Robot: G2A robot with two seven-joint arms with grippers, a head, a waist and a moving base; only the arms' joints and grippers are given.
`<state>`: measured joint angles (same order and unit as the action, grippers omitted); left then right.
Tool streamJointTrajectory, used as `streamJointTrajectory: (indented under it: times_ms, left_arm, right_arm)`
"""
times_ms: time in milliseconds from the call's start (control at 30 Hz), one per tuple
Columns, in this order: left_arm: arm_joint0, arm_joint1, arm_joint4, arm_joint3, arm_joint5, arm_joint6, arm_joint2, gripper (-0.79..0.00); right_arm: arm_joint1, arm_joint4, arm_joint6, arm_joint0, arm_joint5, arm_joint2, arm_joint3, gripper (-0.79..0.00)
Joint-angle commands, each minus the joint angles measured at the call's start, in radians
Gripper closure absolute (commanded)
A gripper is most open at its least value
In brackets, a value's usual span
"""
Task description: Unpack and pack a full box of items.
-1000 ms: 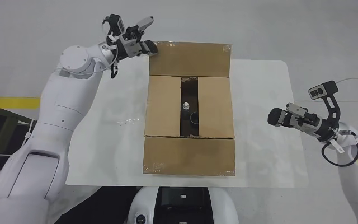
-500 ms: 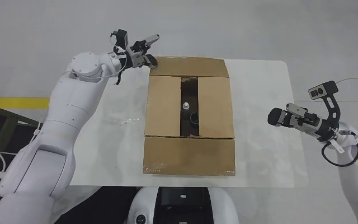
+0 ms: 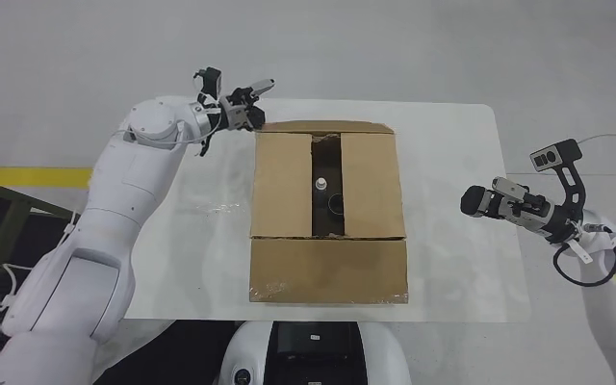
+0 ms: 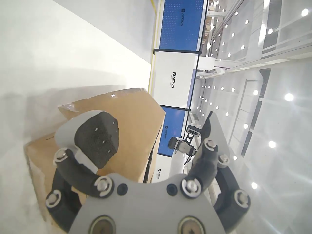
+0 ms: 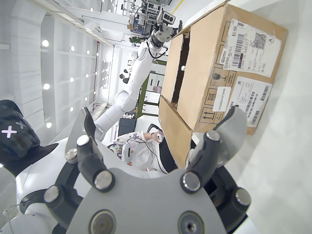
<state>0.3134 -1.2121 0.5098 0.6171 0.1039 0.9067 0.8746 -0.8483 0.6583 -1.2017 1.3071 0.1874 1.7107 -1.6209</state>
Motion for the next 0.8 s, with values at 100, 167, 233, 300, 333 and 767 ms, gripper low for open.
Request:
streamJointTrajectory:
  times_ms: [100,167,233,300,333,767]
  left_arm:
    - [-0.029,0.005,0.003,-0.015,0.053,-0.067,0.042,-0.785]
    - [-0.041,0.009,0.01,-0.015,0.077,-0.083,0.064,-0.785]
    - [-0.051,0.015,0.024,-0.011,0.091,-0.08,0.088,-0.785]
    - [-0.056,0.022,0.041,-0.001,0.101,-0.06,0.114,-0.785]
    - [-0.056,0.027,0.048,0.004,0.105,-0.048,0.127,-0.785]
    - [0.12,0.126,0.06,0.231,0.118,0.138,0.334,-0.785]
  right_arm:
    - [0.0,0.0,0.0,0.0,0.0,0.0,0.0,-0.785]
    - [0.0,0.0,0.0,0.0,0.0,0.0,0.0,-0.785]
    - [0.0,0.0,0.0,0.0,0.0,0.0,0.0,-0.785]
    - [0.0,0.0,0.0,0.0,0.0,0.0,0.0,-0.785]
    - [0.0,0.0,0.0,0.0,0.0,0.0,0.0,-0.785]
    - [0.0,0.0,0.0,0.0,0.0,0.0,0.0,-0.785]
